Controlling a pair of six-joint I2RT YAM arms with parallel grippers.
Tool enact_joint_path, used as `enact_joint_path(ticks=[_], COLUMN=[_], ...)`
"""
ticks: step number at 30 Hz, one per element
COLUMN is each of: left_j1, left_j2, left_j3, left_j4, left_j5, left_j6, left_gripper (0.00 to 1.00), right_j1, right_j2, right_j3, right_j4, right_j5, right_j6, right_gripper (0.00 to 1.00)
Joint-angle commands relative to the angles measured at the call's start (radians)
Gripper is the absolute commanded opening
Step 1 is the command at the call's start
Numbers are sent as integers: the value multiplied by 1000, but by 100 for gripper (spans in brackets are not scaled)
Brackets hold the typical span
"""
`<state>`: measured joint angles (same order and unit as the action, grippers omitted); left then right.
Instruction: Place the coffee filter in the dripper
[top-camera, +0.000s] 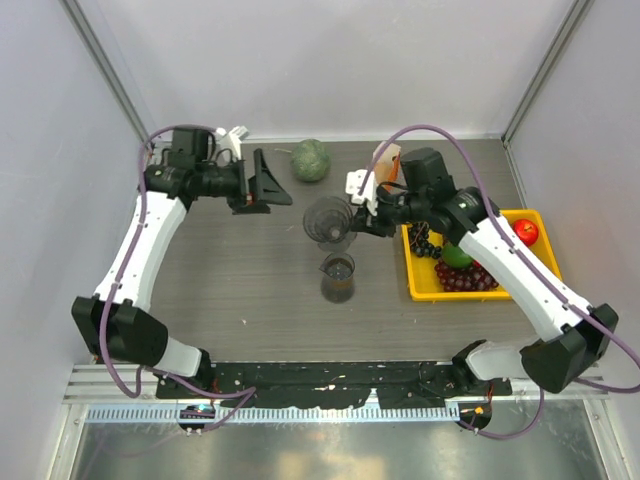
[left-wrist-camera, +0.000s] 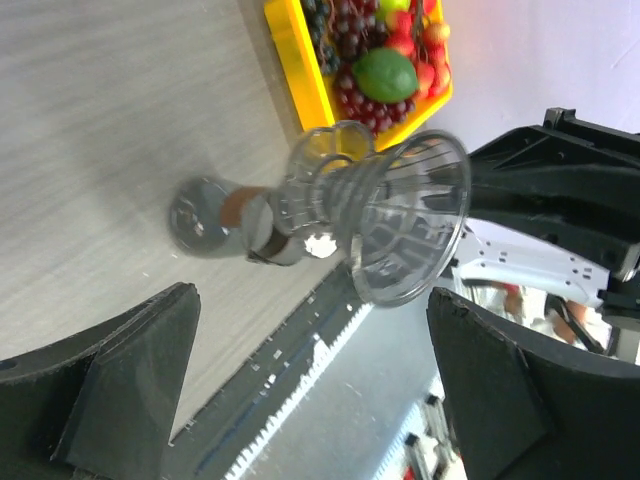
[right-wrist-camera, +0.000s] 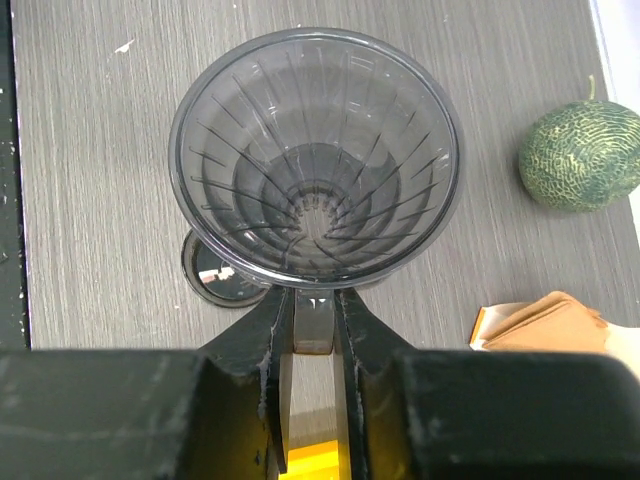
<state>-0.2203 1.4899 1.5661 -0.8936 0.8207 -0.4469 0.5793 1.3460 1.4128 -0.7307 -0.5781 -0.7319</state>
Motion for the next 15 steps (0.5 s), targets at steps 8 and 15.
enact_joint_path(ticks=[8, 15], left_j1=[107, 104], left_j2=[-218, -235], left_j3=[-163, -133], left_j4=[282, 154], left_j5=[133, 103], left_j6=[168, 442], left_gripper=[100, 100], right_j1=[-96, -98], right_j2=[-235, -251], right_j3=[-278, -350], right_j4=[286, 335], right_j5=[-289, -332], right_j6=[44, 34], right_gripper=[5, 5])
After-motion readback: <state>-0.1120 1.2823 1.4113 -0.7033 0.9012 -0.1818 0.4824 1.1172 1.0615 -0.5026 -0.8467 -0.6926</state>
